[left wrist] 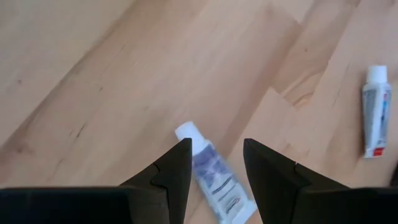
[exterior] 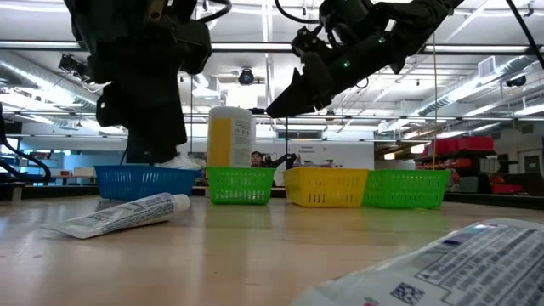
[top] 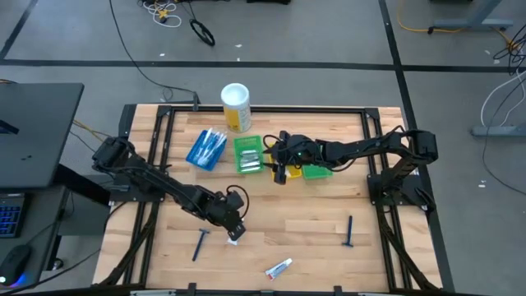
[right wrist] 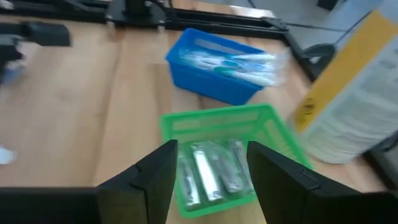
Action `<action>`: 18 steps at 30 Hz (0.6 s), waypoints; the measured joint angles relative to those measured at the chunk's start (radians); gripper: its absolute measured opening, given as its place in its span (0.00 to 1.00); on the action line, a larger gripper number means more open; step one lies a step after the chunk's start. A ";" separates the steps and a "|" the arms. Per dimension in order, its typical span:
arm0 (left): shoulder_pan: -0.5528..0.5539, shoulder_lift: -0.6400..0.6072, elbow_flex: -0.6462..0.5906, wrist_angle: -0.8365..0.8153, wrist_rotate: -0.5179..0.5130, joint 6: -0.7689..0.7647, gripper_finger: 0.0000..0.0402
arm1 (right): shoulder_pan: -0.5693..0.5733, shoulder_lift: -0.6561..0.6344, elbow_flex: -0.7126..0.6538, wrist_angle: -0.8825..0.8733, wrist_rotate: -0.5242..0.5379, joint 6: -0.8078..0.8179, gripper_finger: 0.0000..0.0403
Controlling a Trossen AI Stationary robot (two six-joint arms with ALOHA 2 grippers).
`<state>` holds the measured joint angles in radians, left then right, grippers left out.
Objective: Pick & Place Travel size toiletries
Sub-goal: Put the toothpaste into the yellow bin
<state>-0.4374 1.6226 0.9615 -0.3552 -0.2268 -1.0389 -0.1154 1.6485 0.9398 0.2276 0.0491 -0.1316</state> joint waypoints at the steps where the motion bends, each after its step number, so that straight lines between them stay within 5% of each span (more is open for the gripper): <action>1: 0.000 0.000 0.000 0.010 -0.007 -0.005 0.38 | 0.000 0.000 0.000 -0.001 -0.019 0.016 0.51; 8: -0.018 0.027 -0.002 0.023 -0.043 -0.057 0.39 | 0.013 0.000 0.000 -0.044 -0.063 0.044 0.51; 18: -0.030 0.129 0.000 -0.003 -0.043 -0.089 0.56 | 0.023 0.000 -0.006 -0.061 -0.019 0.037 0.51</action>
<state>-0.4671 1.7515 0.9615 -0.3581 -0.2703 -1.1278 -0.0925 1.6485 0.9333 0.1666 0.0301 -0.0950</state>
